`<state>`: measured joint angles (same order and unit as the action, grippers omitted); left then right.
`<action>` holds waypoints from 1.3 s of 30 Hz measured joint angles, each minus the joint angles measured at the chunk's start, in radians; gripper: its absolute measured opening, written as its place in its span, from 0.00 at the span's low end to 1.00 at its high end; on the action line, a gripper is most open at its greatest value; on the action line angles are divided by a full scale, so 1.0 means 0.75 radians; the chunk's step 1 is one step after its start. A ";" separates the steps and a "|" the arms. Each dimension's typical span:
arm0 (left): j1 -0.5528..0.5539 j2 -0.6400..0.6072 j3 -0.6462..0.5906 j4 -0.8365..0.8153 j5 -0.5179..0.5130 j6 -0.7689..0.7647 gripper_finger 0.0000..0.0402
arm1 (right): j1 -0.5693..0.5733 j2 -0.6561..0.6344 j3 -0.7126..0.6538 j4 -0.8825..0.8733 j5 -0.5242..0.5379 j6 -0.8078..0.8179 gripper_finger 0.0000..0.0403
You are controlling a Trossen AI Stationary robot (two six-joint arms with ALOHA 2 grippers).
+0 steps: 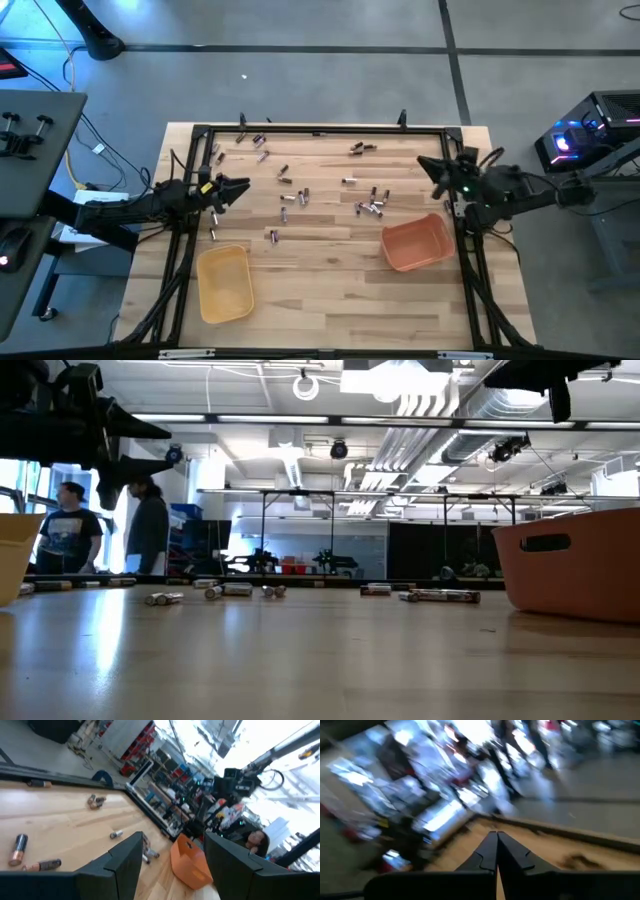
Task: Sort batteries
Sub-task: Put the black battery into the orange bin
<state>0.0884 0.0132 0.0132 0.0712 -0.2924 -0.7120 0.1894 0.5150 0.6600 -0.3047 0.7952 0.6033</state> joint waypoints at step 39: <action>0.172 1.008 0.755 -0.314 0.189 0.161 0.50 | -0.742 0.859 0.278 -0.653 -0.943 0.554 0.00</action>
<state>0.2174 0.7690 0.5791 -0.1646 -0.1504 -0.5912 -0.3673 1.1596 0.8684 -0.7946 0.0877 1.0188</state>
